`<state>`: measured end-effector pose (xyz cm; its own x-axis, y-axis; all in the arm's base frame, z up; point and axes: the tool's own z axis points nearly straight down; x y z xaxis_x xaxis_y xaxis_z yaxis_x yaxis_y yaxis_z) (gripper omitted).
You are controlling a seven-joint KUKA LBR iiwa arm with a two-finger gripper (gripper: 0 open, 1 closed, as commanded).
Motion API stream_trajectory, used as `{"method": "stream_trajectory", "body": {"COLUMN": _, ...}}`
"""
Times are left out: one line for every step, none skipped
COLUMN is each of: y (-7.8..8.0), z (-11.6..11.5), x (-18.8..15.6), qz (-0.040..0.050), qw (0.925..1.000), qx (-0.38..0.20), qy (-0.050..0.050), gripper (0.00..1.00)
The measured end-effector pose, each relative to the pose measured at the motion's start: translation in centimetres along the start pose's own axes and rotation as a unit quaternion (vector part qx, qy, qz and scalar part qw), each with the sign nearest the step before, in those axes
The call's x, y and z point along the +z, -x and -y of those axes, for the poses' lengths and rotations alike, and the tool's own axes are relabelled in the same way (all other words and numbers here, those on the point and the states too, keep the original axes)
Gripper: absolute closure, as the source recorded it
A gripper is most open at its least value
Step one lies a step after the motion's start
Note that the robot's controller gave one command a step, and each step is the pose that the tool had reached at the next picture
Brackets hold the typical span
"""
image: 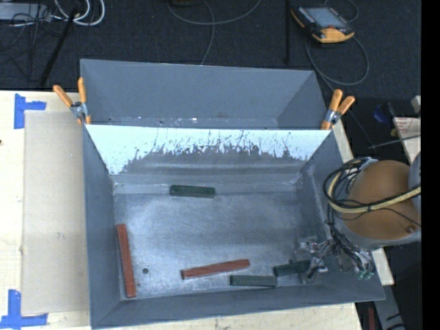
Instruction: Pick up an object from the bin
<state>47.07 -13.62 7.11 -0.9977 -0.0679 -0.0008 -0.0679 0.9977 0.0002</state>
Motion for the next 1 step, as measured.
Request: {"method": "stream_trajectory", "body": {"y": 2.25, "z": -1.81, "x": -15.21, "qz": 0.0038, "qw": 0.9994, "qx": -0.036, "qy": -0.001, "gripper": 1.00}}
